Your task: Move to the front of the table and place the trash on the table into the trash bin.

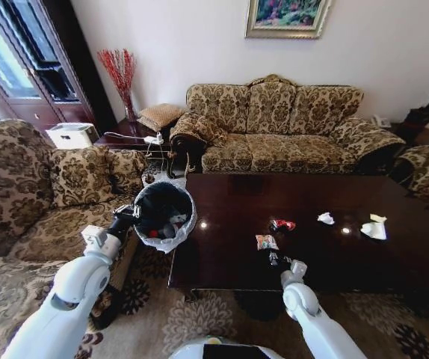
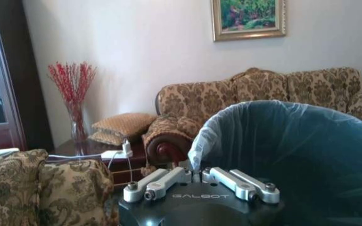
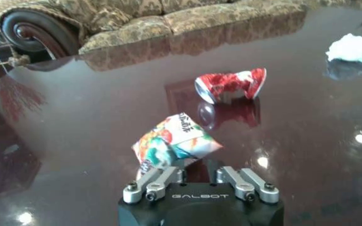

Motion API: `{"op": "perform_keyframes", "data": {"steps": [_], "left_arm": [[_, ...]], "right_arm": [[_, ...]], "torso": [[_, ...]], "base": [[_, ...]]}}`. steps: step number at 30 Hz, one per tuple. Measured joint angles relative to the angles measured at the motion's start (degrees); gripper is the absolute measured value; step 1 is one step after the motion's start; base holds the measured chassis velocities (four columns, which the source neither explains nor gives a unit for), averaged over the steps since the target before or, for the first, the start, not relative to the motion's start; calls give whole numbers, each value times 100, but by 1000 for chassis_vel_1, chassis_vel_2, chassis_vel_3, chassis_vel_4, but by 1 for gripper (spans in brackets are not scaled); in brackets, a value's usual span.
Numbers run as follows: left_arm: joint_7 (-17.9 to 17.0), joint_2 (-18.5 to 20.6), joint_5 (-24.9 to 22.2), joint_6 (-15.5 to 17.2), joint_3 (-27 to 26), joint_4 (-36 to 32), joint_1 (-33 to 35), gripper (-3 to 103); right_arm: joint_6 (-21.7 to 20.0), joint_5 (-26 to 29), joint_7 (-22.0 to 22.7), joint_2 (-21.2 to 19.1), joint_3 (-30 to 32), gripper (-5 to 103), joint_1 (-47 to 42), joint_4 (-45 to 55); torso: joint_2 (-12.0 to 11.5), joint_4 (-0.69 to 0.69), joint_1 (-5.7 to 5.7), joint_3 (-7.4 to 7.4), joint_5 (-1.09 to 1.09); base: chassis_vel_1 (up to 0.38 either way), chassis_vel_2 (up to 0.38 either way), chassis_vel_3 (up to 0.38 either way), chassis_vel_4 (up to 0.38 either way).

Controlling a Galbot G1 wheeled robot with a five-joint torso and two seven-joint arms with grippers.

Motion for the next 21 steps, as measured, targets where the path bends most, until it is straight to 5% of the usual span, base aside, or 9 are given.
{"op": "perform_keyframes", "data": {"steps": [3, 7, 21], "left_arm": [[12, -2, 2, -25, -3, -14, 16, 3], [20, -6, 9, -60, -13, -57, 40, 3], [38, -9, 31, -60, 47, -100, 17, 3]], "right_arm": [[18, -94, -36, -12, -9, 15, -14, 63], [31, -254, -37, -25, -33, -5, -107, 257], [145, -150, 519, 150, -122, -5, 185, 258]], "torso": [[0, 0, 0, 0, 0], [0, -1, 0, 0, 0], [0, 0, 0, 0, 0]], "base": [[0, 0, 0, 0], [0, 0, 0, 0], [0, 0, 0, 0]]}}
